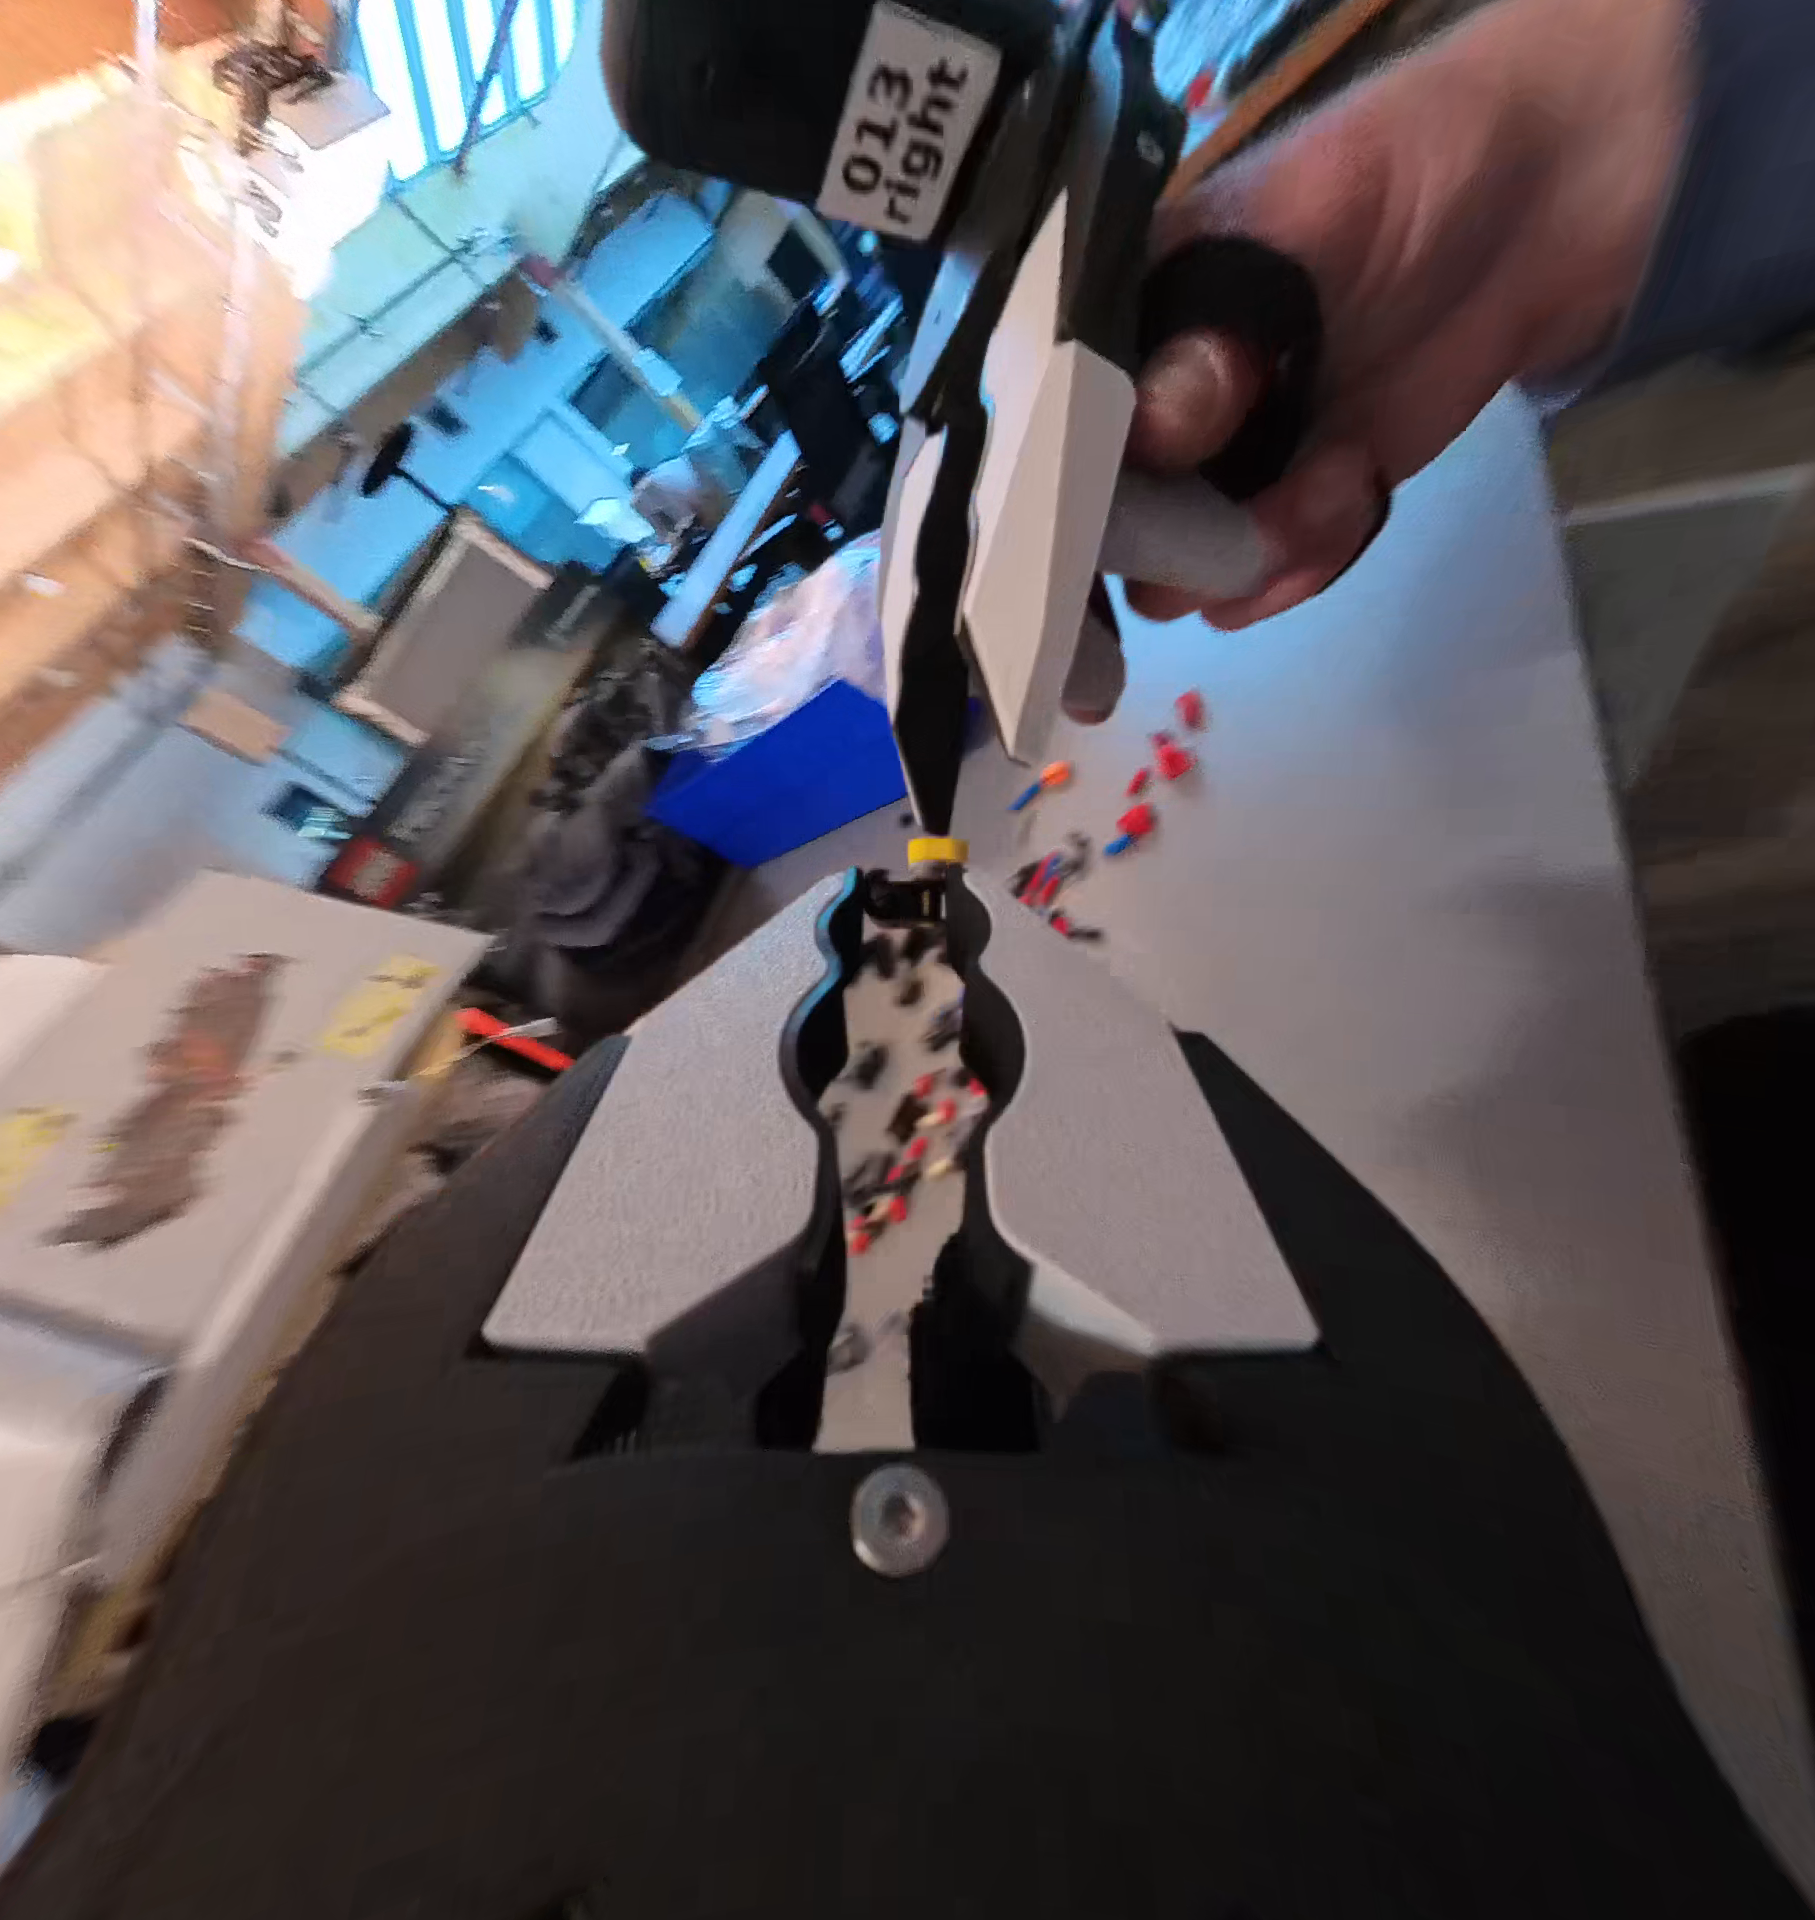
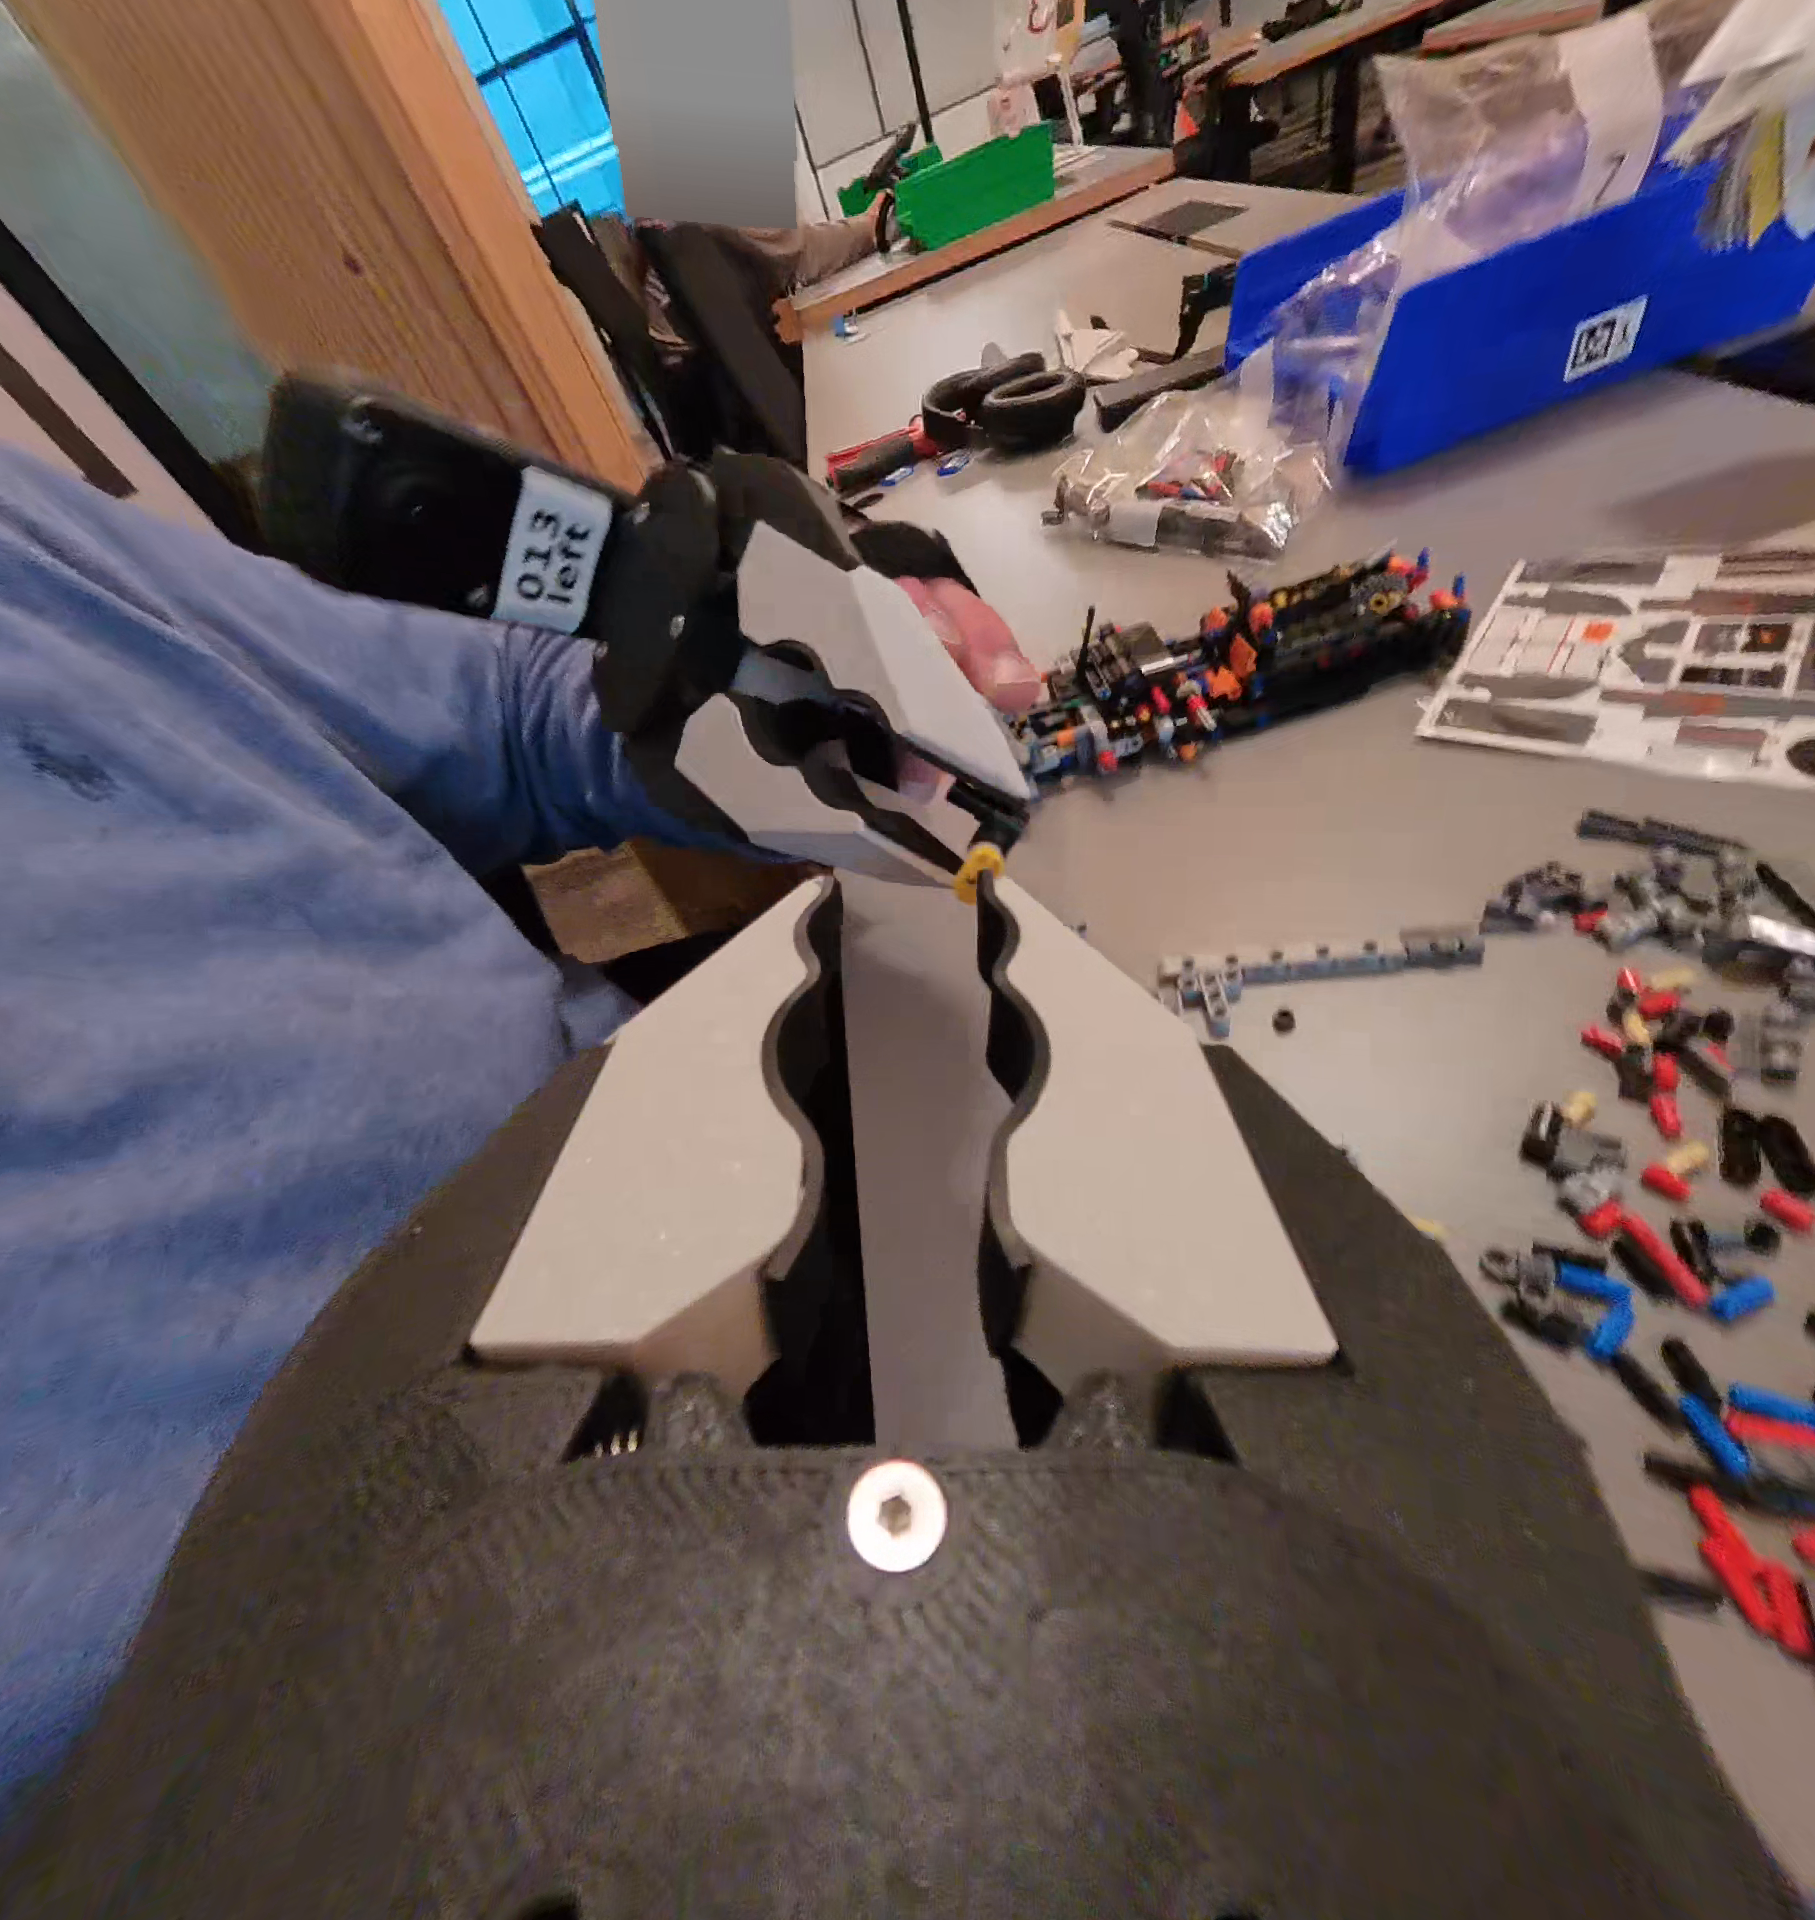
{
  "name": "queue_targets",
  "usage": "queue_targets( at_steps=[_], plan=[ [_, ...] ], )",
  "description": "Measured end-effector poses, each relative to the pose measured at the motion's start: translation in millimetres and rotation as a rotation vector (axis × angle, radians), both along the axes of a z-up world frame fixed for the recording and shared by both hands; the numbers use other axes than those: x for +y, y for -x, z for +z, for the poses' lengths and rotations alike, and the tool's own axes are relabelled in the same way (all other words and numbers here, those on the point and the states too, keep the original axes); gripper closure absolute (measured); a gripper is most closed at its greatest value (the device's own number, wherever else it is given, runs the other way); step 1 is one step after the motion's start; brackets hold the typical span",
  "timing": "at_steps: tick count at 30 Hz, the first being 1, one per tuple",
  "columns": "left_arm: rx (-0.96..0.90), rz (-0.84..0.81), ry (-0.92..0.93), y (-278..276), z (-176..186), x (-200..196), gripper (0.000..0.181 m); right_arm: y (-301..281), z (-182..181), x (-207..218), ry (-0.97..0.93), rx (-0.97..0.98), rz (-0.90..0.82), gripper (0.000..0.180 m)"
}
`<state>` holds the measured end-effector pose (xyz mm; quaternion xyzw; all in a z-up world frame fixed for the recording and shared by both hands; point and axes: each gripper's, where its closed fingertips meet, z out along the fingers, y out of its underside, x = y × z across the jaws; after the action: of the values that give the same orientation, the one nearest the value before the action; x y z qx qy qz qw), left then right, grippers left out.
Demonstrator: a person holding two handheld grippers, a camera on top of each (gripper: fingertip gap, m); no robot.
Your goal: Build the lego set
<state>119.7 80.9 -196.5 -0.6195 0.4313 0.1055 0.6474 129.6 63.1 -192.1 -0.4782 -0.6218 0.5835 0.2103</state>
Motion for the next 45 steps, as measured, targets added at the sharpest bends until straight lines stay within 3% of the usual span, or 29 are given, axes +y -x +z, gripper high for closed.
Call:
queue_targets(
  at_steps=[3,8,14,21,35,45],
  plan=[
    [0.104,0.092,-0.062,17.2,10.8,-16.4,0.168,19.0,10.0,-18.9,-0.066,0.000,0.003,0.160],
    [0.049,0.173,-0.021,43.3,9.0,-52.0,0.168,47.2,12.6,-53.7,-0.124,-0.003,0.065,0.162],
    [-0.246,0.218,0.082,76.8,5.3,-83.9,0.168,80.3,5.4,-74.0,-0.353,0.054,0.007,0.152],
    [-0.133,0.249,0.032,88.8,-5.0,-106.6,0.168,99.9,-5.3,-96.9,-0.116,-0.002,0.071,0.151],
    [-0.204,0.237,-0.051,115.1,8.1,-111.3,0.168,122.8,-1.3,-106.1,0.130,0.011,0.071,0.149],
    [-0.009,0.302,-0.097,110.9,3.4,-109.1,0.168,122.5,-1.1,-103.2,0.173,-0.017,0.043,0.172]
  ],
)
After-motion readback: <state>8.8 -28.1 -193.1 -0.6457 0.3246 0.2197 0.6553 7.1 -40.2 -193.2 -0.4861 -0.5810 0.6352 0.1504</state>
